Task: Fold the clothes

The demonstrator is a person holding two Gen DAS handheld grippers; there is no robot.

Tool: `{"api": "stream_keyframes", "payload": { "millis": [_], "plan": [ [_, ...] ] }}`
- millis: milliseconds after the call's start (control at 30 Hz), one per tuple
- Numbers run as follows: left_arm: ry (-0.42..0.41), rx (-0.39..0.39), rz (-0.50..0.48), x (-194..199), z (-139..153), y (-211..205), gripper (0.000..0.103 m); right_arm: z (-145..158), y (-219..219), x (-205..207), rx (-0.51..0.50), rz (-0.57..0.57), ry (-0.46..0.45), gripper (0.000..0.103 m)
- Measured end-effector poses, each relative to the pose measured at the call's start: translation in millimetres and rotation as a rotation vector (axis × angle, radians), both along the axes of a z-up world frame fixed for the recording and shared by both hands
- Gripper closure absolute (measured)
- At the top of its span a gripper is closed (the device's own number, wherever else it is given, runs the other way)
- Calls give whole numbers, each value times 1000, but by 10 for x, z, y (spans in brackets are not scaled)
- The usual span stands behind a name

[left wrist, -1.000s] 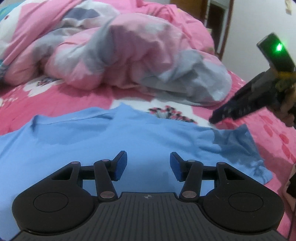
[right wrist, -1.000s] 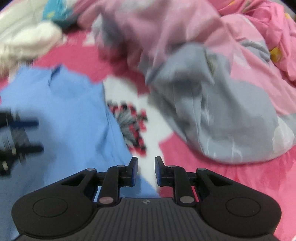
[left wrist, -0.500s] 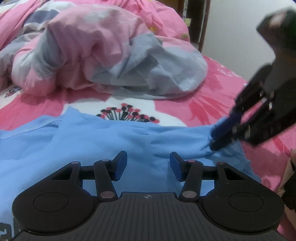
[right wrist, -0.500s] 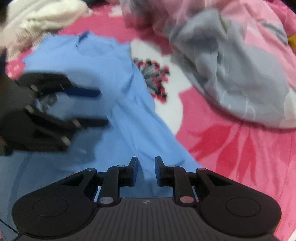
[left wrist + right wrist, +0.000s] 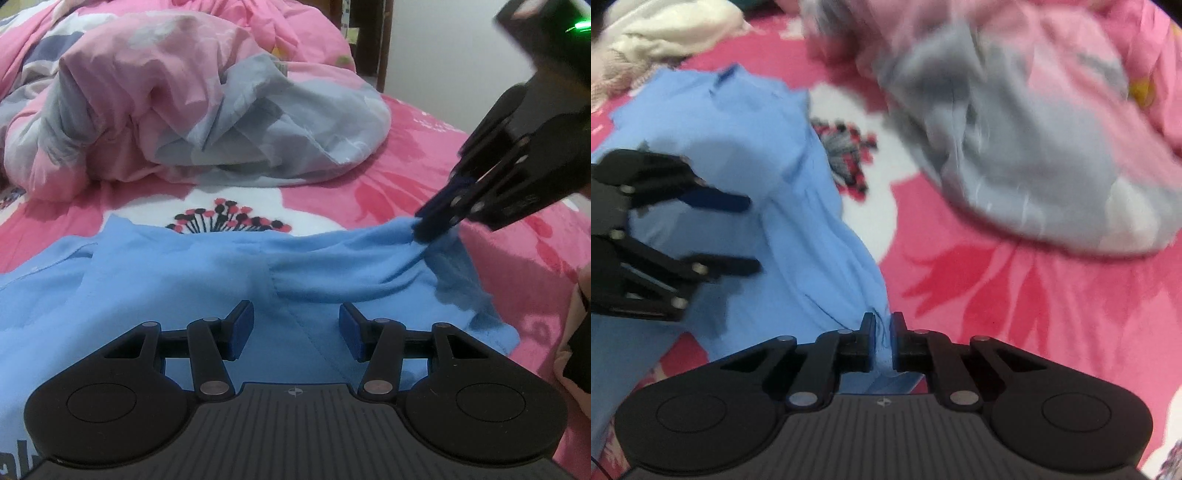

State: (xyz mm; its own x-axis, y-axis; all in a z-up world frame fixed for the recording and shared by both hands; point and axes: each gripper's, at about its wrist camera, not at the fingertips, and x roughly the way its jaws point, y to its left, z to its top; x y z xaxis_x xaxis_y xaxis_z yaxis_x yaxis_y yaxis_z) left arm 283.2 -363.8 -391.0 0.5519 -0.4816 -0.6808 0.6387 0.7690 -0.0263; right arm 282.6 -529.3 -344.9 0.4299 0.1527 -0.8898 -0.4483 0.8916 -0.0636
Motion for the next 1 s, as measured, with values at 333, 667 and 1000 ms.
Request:
{"api": "stream_keyframes", "payload": {
  "millis": [333,667,1000],
  "plan": [
    [0,23,1,-8,-35,-2,52,92,167,-181,-79,144,-47,91],
    [-10,31,-3,-20,-71,-3,52,-22,210,603,138,44,-10,91],
    [-37,33,-25,-34,-83,26,52,-296,525,891,103,156,47,90]
  ]
}}
